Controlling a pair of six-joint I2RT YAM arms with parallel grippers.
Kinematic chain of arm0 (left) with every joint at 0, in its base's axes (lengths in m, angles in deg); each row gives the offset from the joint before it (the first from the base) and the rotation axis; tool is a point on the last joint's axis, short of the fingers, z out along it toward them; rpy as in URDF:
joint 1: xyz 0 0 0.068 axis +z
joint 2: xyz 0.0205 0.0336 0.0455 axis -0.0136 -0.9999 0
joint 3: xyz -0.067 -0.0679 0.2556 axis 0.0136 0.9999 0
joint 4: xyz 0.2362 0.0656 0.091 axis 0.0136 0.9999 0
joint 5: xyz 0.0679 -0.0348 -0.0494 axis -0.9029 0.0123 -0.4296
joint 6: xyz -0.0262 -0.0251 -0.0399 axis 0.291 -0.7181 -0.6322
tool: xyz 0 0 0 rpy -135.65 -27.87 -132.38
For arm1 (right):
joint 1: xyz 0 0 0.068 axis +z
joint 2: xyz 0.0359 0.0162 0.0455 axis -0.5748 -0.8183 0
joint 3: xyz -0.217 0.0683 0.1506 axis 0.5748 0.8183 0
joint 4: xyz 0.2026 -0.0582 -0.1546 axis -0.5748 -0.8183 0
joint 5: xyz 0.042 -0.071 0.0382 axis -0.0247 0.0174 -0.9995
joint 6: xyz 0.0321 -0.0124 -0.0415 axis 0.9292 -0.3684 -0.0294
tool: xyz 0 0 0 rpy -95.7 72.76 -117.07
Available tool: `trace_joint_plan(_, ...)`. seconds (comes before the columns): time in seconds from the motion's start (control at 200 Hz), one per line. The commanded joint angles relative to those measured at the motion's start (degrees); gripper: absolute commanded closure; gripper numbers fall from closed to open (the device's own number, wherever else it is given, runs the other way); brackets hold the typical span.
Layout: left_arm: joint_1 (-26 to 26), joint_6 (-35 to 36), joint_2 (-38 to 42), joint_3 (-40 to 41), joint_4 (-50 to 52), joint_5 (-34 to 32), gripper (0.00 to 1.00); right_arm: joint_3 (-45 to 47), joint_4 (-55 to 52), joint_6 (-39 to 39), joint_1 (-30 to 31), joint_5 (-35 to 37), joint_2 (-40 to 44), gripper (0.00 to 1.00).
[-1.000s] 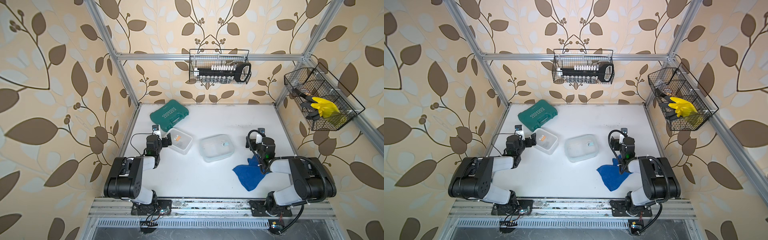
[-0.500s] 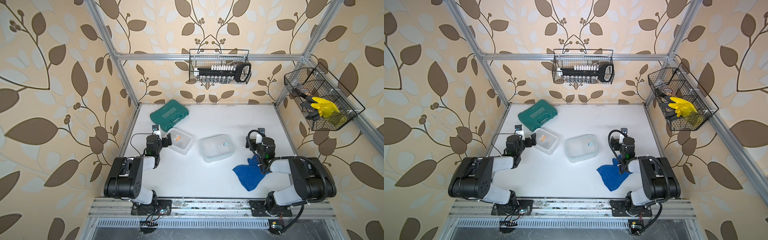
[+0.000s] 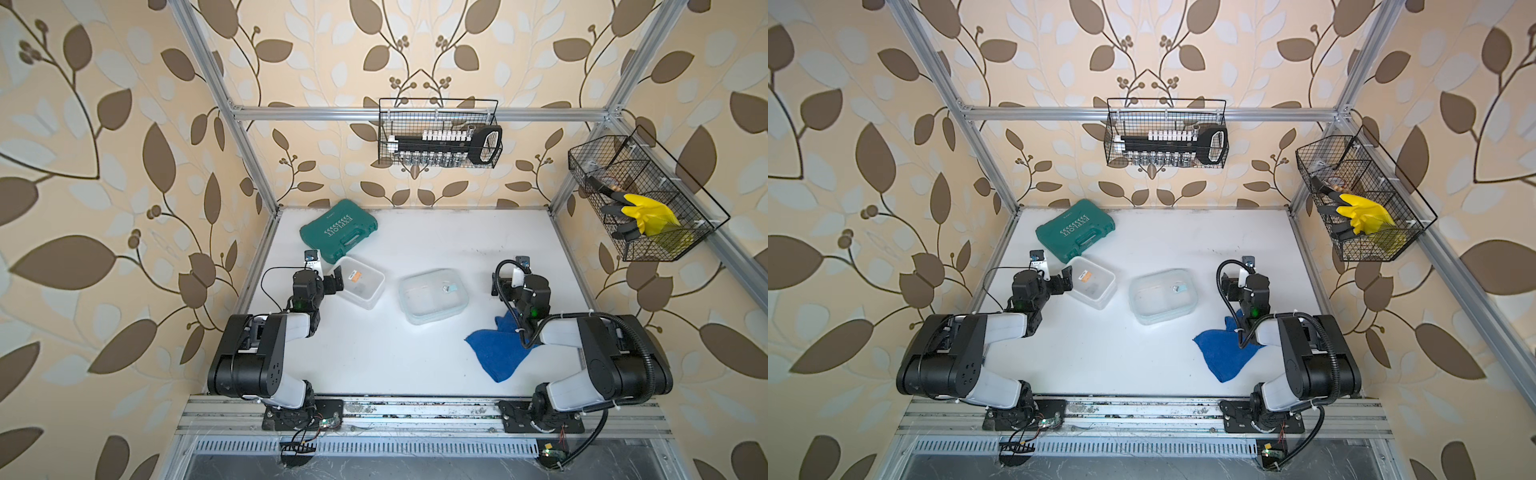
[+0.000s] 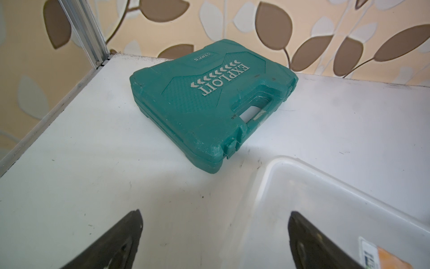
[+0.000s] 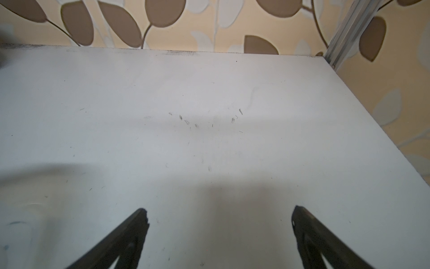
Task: Wipe the insides of the lunch boxes
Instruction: Adjust the lunch box at the center of the board.
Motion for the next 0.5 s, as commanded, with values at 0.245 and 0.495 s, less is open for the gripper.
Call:
trace_joint_plan(0.245, -0.9, 2.0, -0.8, 0.5, 4.0, 0.2, 0.01, -0.8, 0.3, 0.1, -0.2, -1.1, 0.1, 0.02)
trace_joint_plan(0.495, -0.9, 2.0, -0.5, 0.9, 3.7, 0.2, 0.01, -0.8, 0.3, 0.1, -0.3, -1.1, 0.1, 0.02)
